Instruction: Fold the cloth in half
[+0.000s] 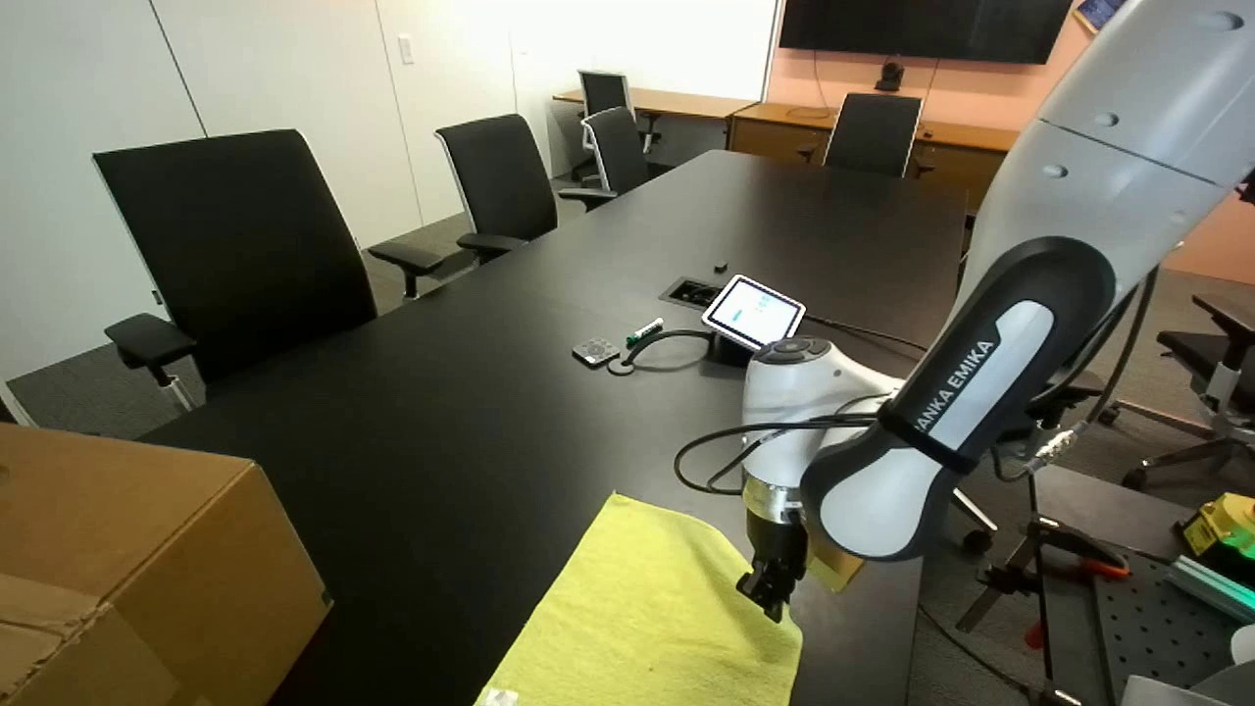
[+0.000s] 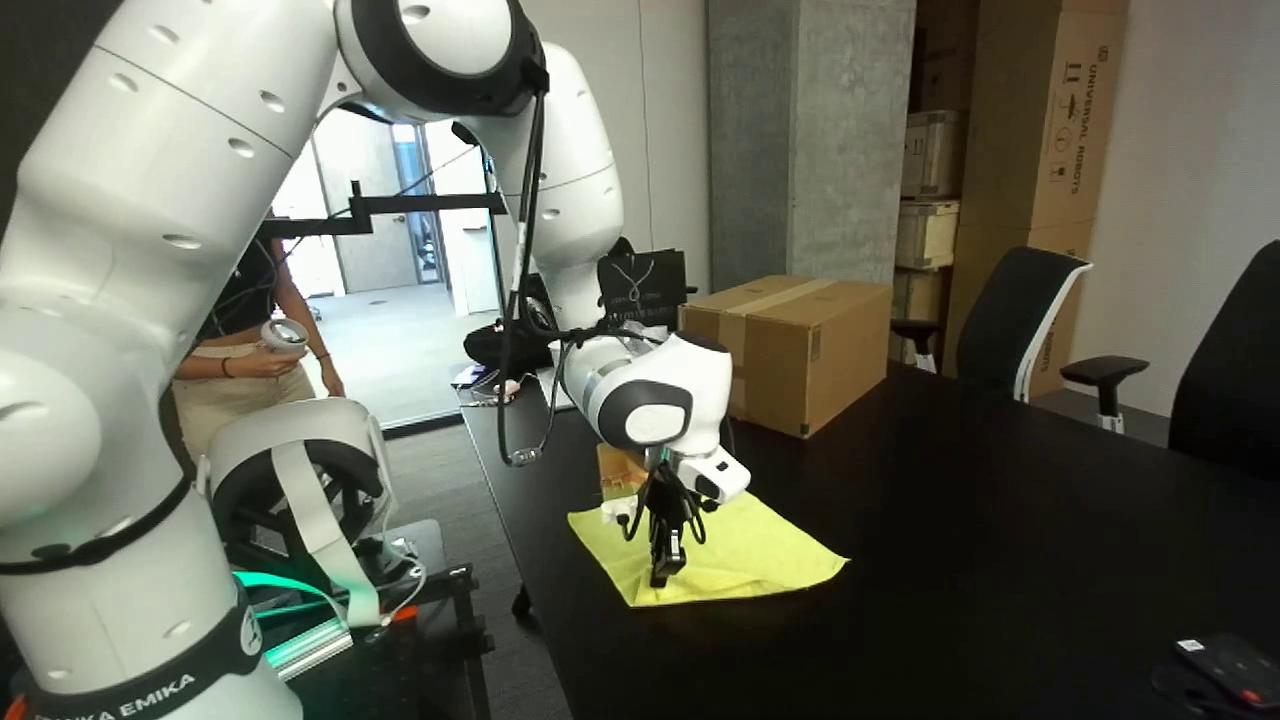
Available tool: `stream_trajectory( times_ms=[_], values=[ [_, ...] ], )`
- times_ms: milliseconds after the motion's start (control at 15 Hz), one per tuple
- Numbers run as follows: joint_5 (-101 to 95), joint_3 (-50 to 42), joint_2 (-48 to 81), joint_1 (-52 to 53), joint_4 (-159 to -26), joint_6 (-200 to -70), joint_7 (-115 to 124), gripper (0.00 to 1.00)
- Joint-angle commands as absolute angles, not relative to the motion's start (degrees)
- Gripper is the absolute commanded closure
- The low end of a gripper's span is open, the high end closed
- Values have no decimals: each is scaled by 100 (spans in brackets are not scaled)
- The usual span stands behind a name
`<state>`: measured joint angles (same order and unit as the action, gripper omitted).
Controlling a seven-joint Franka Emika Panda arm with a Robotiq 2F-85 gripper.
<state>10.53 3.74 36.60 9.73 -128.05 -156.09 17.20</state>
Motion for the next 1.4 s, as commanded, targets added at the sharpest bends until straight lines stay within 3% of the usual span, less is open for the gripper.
stream_trajectory(
  times_ms=[0, 533, 1333],
  values=[
    [1441, 716, 3672, 609, -12538, -15347, 1566, 86],
    [2495, 1037, 3712, 84, -11851, -15635, 1631, 87],
    [2001, 114, 4534, 946, -10066, -15824, 2651, 86]
  ],
)
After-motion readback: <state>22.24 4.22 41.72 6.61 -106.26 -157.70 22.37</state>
